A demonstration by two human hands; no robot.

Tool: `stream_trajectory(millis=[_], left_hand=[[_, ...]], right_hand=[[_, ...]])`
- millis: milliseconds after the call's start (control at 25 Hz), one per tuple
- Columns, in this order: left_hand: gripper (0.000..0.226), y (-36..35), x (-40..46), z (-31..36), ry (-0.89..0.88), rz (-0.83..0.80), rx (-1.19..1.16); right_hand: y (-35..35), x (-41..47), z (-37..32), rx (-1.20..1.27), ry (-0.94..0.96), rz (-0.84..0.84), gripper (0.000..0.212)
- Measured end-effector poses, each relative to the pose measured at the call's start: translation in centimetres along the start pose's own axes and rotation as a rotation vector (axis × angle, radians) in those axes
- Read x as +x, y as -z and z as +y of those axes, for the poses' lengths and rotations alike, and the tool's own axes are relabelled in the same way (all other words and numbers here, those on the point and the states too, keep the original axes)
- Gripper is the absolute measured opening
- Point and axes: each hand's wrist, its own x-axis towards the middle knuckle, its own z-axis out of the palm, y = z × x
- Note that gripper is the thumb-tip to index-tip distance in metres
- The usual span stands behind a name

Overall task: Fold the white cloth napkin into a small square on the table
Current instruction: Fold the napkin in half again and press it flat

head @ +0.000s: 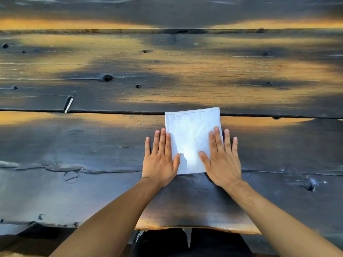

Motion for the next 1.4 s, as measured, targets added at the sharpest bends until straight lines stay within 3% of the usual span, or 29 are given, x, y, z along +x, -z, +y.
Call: stream_trajectory(millis=[120,200,480,640,880,1080,1200,1280,1400], left_hand=[[0.078,-0.1,0.1,0.1,-0.010,0.005,0.003],[0.077,-0.1,0.0,0.0,-0.014,-0.006,-0.001],[0.079,0.1,-0.1,-0.3,-0.024,-0.005,-0.010],[0.076,1.0,0.9,-0.3,-0.072,0.107,-0.074],[0.084,1.2,4.6,0.1,-0.015,-0.031,-0.037],[0.087,1.3,4.6,0.1,-0.007,-0.039,-0.002],[0.083,2.2,4.0,-0.4,-0.026,0.012,-0.113],[0.074,2.6,2.3,-1.1,-0.136,0.145,-0.201],[0.060,2.3,-0.9,-2.7,-0.463,0.241,-0.172]], right_hand=[[0.3,1.3,-4.1,0.052,0.145,0.087,0.070],[0.3,2.4,-6.2,0.057,0.227,0.041,0.067],[-0.2,2.1,-0.2,0.041,0.090,-0.022,0.075],[0.9,3.5,-0.2,0.049,0.104,0.022,0.072],[0.6,6.7,-0.2,0.085,0.098,-0.029,0.073],[0.4,6.7,-0.1,0.117,0.123,-0.014,0.073],[1.0,6.2,0.1,0.196,0.123,0.025,0.069],[1.3,4.6,1.4,0.312,0.211,0.137,0.056],[1.2,1.4,4.5,0.399,0.395,0.245,0.037]])
